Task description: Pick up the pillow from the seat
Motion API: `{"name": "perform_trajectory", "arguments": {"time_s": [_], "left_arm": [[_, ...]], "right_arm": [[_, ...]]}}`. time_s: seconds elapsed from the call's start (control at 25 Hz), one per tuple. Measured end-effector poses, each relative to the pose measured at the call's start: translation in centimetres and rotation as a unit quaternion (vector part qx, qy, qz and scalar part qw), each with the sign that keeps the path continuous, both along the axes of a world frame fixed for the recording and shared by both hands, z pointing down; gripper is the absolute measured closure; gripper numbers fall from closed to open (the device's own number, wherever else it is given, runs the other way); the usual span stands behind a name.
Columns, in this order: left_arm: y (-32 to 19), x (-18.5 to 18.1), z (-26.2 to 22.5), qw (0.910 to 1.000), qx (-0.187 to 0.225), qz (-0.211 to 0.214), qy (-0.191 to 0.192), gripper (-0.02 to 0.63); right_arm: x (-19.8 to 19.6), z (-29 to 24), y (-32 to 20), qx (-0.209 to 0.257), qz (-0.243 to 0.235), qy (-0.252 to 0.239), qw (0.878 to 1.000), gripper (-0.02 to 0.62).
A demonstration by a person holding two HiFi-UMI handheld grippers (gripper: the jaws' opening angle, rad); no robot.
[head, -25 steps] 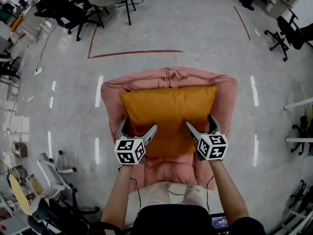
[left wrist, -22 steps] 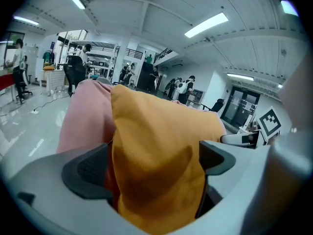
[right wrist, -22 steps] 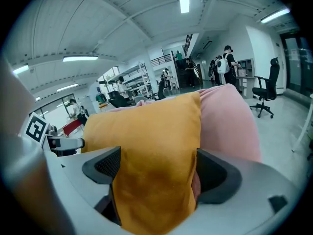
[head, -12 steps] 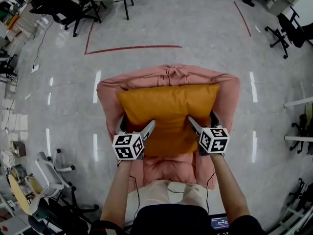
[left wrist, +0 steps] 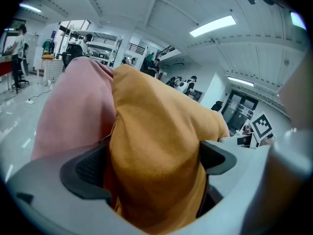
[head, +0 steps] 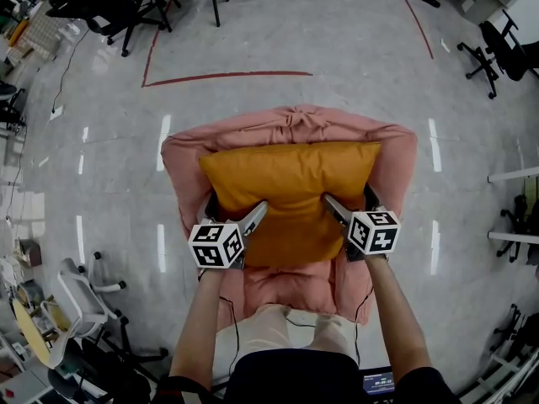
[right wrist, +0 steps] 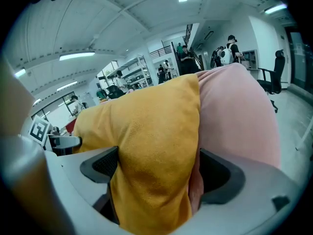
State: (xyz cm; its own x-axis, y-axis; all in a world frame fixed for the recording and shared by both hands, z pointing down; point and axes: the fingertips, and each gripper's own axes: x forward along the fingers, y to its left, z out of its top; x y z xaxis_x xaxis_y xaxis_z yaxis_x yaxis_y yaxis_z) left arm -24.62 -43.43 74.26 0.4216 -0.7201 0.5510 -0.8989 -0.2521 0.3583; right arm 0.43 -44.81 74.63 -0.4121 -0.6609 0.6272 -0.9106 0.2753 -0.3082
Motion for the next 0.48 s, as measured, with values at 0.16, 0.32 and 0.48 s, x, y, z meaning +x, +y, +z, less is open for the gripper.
{"name": "perform_trajectory", "arguments": {"time_s": [0.16,0.32,0.48], "left_arm": [[-0.21,0.45,0.11,0.9999,-0.001,0.009,0.006,0.020],[-0.42,0.61,0.22,0.9998,-0.002,0.012,0.013,0.021],[-0.63,0.71,0.43,0.9995,-0.006,0.019,0.024,0.021]], "right_arm": [[0.15,0.40,-0.41,-0.008,-0.011,-0.004,1.000,0.094],[0.08,0.44,-0.75,-0.006,-0.020,-0.010,1.000,0.094],[-0.12,0.77,-0.90,-0.015,-0.025,-0.029,0.999,0.094]]}}
